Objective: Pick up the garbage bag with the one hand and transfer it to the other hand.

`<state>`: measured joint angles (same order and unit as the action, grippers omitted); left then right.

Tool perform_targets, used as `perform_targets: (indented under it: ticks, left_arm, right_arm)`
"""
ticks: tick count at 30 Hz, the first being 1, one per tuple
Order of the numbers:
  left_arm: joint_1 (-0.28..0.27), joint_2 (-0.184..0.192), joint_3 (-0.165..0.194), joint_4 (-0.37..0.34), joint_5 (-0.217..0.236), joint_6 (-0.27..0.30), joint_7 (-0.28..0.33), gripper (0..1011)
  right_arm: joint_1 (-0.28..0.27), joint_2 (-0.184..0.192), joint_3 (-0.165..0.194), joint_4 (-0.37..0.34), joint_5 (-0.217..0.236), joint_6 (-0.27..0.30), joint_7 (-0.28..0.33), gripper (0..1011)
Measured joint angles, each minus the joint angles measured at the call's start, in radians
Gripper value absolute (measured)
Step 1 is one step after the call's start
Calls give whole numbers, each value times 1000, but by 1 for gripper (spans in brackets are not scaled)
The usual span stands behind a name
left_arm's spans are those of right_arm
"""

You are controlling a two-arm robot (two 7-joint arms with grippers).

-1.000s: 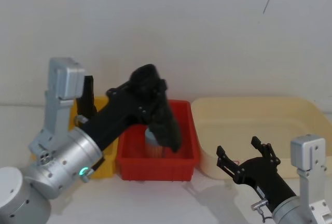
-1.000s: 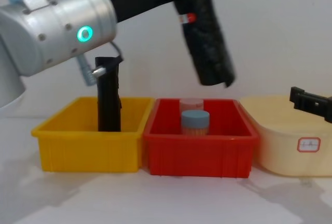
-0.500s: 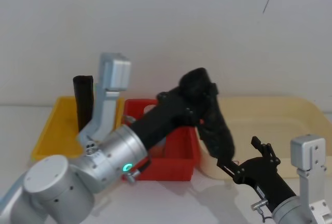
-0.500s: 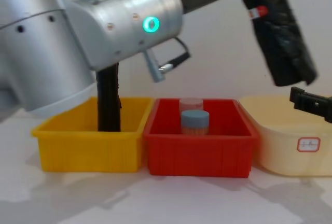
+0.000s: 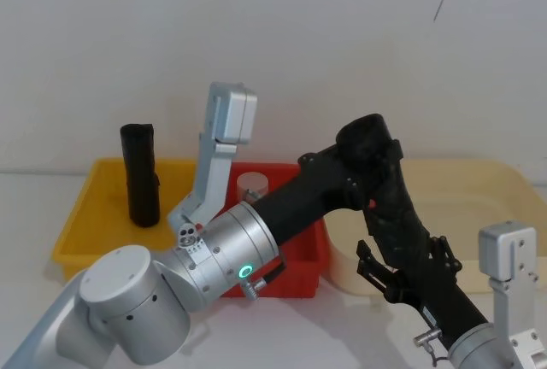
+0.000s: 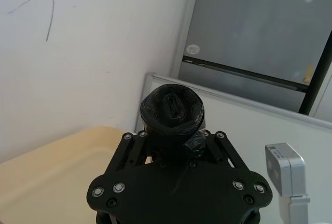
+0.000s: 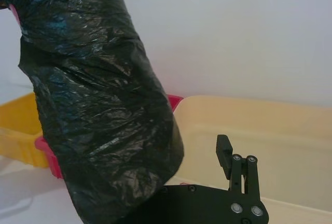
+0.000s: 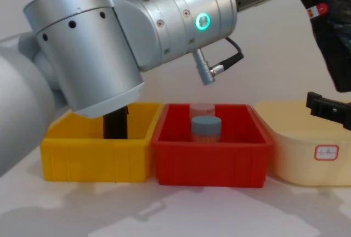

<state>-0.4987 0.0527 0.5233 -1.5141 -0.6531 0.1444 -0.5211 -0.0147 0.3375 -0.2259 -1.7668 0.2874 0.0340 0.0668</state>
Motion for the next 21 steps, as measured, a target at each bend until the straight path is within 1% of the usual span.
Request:
perform_targets:
  ticks: [8, 21]
  left_arm:
    - [-13, -6, 12, 9, -11, -1, -4, 365]
    - [-24, -4, 27, 1, -16, -12, -4, 365]
  right_arm:
    - [0, 0, 0, 0, 0, 0, 0, 1000]
    - [0, 0, 0, 0, 0, 0, 0, 1000]
